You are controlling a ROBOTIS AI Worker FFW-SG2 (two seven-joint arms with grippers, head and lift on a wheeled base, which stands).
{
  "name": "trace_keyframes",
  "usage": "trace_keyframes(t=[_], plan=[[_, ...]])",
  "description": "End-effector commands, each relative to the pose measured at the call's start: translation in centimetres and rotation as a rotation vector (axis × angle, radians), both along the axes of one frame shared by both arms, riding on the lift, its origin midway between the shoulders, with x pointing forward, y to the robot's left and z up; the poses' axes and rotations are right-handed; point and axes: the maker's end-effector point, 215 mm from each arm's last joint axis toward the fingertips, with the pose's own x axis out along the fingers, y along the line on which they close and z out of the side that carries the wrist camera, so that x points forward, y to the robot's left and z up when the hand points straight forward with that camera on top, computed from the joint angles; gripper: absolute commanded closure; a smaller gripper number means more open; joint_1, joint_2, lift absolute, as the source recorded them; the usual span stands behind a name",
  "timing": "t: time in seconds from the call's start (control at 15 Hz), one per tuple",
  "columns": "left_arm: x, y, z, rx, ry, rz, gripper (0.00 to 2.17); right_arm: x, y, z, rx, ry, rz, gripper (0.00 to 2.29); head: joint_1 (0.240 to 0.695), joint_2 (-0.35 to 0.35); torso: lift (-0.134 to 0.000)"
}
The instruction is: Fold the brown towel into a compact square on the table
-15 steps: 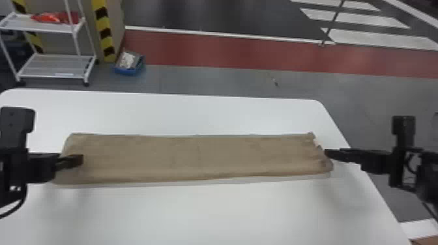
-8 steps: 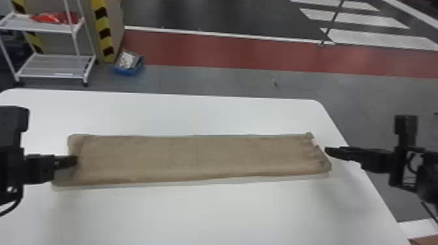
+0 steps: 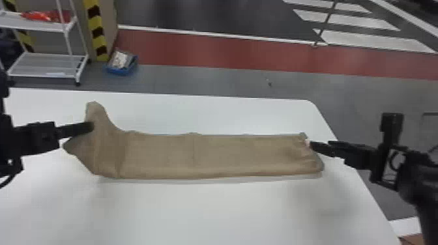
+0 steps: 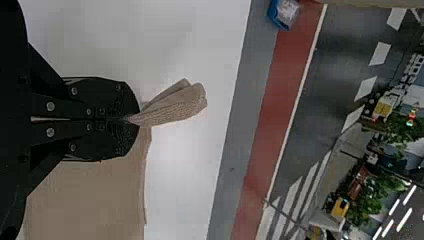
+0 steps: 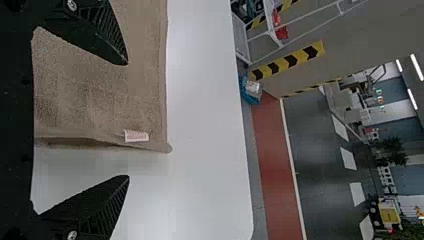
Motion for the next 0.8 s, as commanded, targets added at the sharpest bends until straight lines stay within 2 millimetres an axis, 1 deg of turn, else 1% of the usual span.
trace_keyframes(t=[0.0,0.07,0.13,0.2,0.27,0.33,0.4,0.53,0.67,0.73], plan=[[-0.6,-3.2,3.0,-0.121,-0.023,-0.053,1.53,-0.1,3.6,1.8,0.122,-0.037,0.022,0.1,0.695,-0.215,-0.124],[-0.3,-4.0,3.5,-0.13,-0.02,-0.049,1.53,-0.2,5.6,2.5,0.241,-0.051,0.029,0.26,0.695,-0.218,-0.124],[-0.3,-4.7,3.6,-0.14,-0.007,-0.055,1.53,-0.1,7.2,2.6,0.29,-0.051,0.041,0.55,0.695,-0.216,-0.124],[-0.2,-5.8,4.1,-0.162,-0.008,-0.07,1.53,0.3,9.5,2.2,0.287,-0.043,0.071,1.12,0.695,-0.209,-0.124],[-0.2,-6.9,4.6,-0.183,-0.013,-0.082,1.53,0.5,12.1,1.5,0.287,-0.031,0.103,1.48,0.695,-0.203,-0.124],[-0.2,-7.7,5.2,-0.207,-0.018,-0.093,1.53,0.8,14.3,1.3,0.283,-0.044,0.136,1.65,0.695,-0.19,-0.124],[-0.3,-9.1,6.2,-0.234,-0.026,-0.125,1.53,1.2,17.0,1.5,0.288,-0.072,0.174,1.68,0.695,-0.178,-0.124],[-1.4,-11.6,7.1,-0.251,0.0,-0.206,1.53,1.9,22.0,1.4,0.285,-0.098,0.233,1.69,0.695,-0.152,-0.124],[-1.7,-13.8,8.4,-0.256,-0.007,-0.251,1.53,2.3,27.4,0.4,0.255,-0.1,0.291,1.69,0.695,-0.132,-0.124],[-1.6,-14.8,8.9,-0.238,-0.009,-0.258,1.53,2.8,29.6,-0.2,0.244,-0.107,0.314,1.68,0.695,-0.108,-0.124]])
